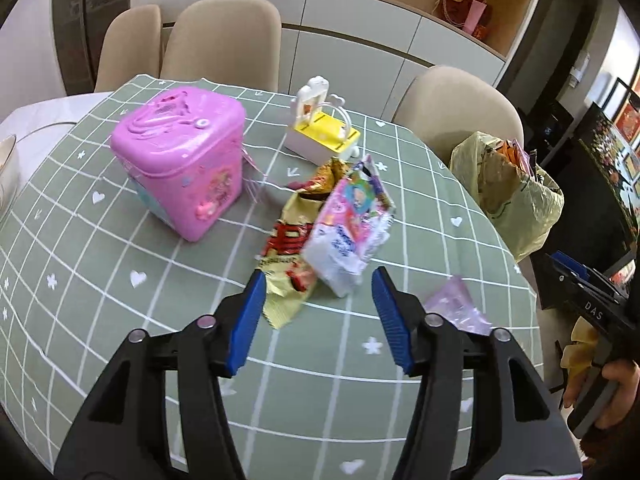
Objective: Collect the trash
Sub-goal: 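Move the left tool back to the white snack bag on the table, then grasp the white snack bag with the left tool while the right tool grasps the purple wrapper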
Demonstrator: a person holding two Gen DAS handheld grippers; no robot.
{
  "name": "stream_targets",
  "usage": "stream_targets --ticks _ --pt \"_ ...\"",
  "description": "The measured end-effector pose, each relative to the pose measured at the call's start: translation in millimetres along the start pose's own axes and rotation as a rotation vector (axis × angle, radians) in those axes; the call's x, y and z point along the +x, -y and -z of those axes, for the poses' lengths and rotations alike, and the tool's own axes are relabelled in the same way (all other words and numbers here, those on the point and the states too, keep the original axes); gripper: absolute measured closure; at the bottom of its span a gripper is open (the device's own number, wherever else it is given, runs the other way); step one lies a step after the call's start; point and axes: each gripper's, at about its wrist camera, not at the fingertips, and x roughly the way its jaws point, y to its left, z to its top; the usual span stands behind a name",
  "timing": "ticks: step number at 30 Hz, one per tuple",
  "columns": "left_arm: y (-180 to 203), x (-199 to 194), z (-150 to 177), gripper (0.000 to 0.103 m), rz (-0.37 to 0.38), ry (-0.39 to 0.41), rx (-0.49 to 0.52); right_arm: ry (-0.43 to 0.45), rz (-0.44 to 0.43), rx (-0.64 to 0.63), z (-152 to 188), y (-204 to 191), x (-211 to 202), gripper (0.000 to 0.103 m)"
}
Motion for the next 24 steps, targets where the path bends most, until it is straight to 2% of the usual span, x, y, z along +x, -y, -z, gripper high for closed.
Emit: stream_targets --ticks 4,7,10,15,19,21,22,23,24 --pt "-19.2 6.9 -1.9 0.05 0.02 0.019 -0.009 -0.03 -0.008 -0.038 6.0 -12.1 8.2 0.057" --pt "-25.0 19.4 -3.9 0.049 0.044 -0.002 -0.01 -0.053 -0.019 -0.004 8.4 -9.1 14.7 0.057" --pt "-19.3 32.3 -10.0 0.049 0.053 -0.011 0.012 -0.054 -0.038 0.019 7.3 -7.6 16.1 0.057" --pt "-0.1 38.8 -25.2 0.049 0.076 0.026 0.032 -0.049 -0.048 -0.019 10.0 -16.3 16.7 0.057" --pt "16.3 59.3 -32.4 0.049 0.016 -0.024 0.079 -0.09 -0.08 -0.033 17.8 -23.1 21.7 0.057" --pt "16.4 70.4 -33.3 0.05 0.016 -0.069 0.055 -0.091 -0.084 -0.036 20.3 -24.5 20.3 0.057" --pt "15.1 72.6 -33.2 0.053 0.032 -0.081 0.038 -0.089 -0.087 -0.037 20.6 -24.8 19.4 0.057" --pt "14.8 72.2 -32.4 0.071 0.054 -0.084 0.029 -0.084 -0.091 -0.04 20.7 -25.3 17.4 0.057" --pt "14.8 71.0 -31.3 0.085 0.062 -0.086 0.03 -0.079 -0.094 -0.043 20.8 -25.6 15.5 0.057"
